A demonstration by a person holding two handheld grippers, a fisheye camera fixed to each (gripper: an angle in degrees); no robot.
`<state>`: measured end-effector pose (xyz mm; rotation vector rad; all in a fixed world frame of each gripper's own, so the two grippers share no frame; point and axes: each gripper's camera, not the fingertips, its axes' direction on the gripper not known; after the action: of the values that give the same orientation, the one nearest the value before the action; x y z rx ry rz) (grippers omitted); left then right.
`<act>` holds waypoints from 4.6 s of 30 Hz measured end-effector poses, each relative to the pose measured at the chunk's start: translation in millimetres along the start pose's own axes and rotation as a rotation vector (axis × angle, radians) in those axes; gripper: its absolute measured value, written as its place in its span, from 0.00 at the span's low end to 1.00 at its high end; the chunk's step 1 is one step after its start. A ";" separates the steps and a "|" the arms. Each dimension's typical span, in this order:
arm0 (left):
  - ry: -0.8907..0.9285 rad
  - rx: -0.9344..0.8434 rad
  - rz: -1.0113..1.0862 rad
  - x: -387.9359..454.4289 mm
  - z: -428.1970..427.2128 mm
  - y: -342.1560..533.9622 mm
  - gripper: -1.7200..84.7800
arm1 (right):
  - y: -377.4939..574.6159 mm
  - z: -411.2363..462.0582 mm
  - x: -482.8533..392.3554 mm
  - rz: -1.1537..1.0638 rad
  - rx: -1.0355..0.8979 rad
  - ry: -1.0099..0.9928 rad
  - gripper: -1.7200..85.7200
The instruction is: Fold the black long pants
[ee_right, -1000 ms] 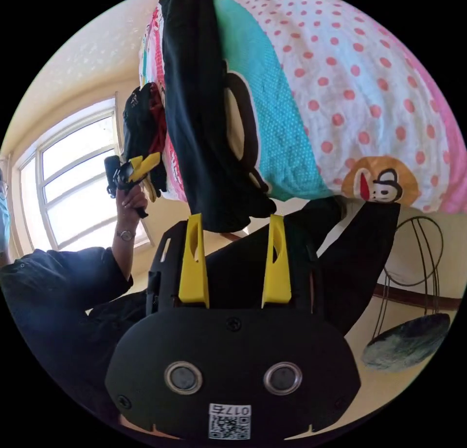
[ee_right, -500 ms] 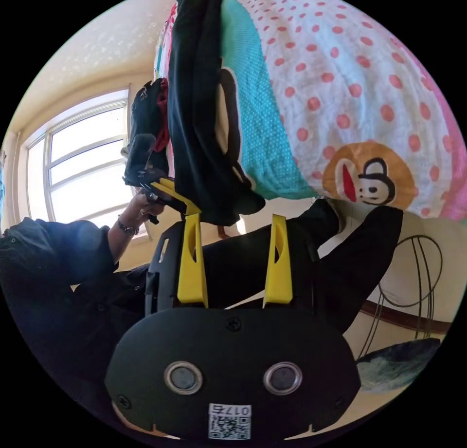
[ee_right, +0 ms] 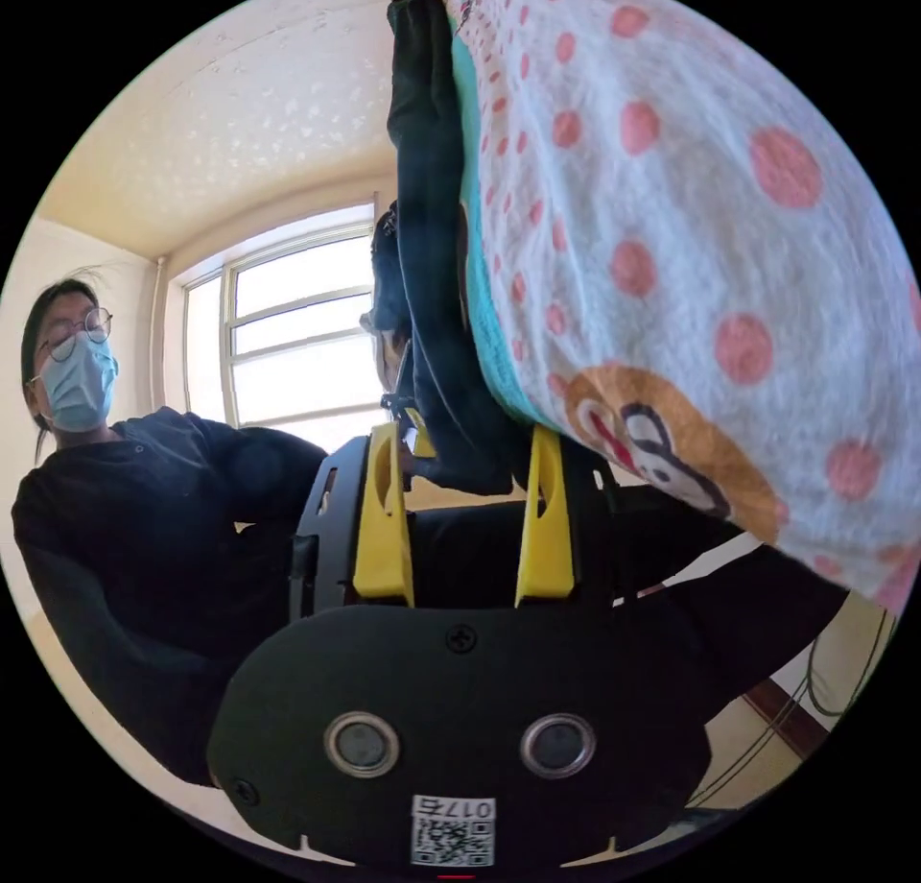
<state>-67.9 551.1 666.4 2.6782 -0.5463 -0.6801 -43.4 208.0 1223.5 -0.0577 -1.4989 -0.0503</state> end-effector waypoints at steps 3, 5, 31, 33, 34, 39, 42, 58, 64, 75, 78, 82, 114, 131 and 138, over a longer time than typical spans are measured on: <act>-0.012 0.046 -0.001 13.5 -17.9 19.2 0.07 | 2.1 3.7 -0.5 -0.029 -0.054 0.114 0.09; 0.001 0.062 0.032 37.5 -26.9 26.5 0.07 | 2.1 3.6 1.6 -0.042 -0.044 0.126 0.06; -0.259 -0.005 -0.093 -4.0 45.2 7.4 0.10 | -2.6 -3.2 70.6 0.097 0.085 -0.022 0.24; -0.288 -0.092 -0.092 -3.9 50.3 12.6 0.11 | 1.1 0.2 70.8 0.100 0.057 0.018 0.23; -0.330 -0.118 -0.072 0.5 46.6 19.3 0.11 | 4.3 4.8 71.5 0.115 0.045 -0.009 0.23; -0.511 -0.020 0.051 47.8 -8.5 26.6 0.08 | 13.7 33.9 60.5 0.156 0.060 0.007 0.22; -0.578 0.041 0.206 94.8 -44.2 -7.7 0.08 | 16.7 46.5 58.9 0.243 0.112 0.020 0.14; -0.531 -0.436 0.648 124.6 83.1 -147.9 0.01 | 57.8 -32.1 -185.9 -0.247 0.130 -0.094 0.08; 0.018 -0.315 0.356 62.8 134.2 -78.6 0.01 | 14.7 -56.5 -188.4 -0.307 0.137 -0.088 0.09; -0.088 0.211 -0.003 11.6 20.7 -8.8 0.01 | -93.0 -63.9 -113.2 -0.167 0.138 0.263 0.16; -0.165 0.260 0.088 43.2 -0.6 -17.5 0.03 | -31.7 -52.8 -106.1 -0.006 0.101 0.391 0.18; -0.210 0.303 0.189 64.8 -0.8 -62.2 0.13 | 54.7 -42.2 -83.1 0.153 0.104 0.484 0.19; -0.652 -0.346 0.560 172.6 126.8 -201.6 0.01 | 153.1 -65.4 -136.8 -0.027 0.277 -0.144 0.11; 0.067 0.402 0.120 53.6 61.6 -11.9 0.11 | -4.1 -156.7 -174.2 -0.139 0.241 0.055 0.18; 0.030 0.381 0.188 84.4 65.4 0.8 0.28 | 16.8 -177.5 -208.2 -0.048 0.330 0.395 0.24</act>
<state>-32.8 499.7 579.6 2.9216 -0.9921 -0.5249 119.6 211.9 1003.1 0.2417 -1.0972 0.1402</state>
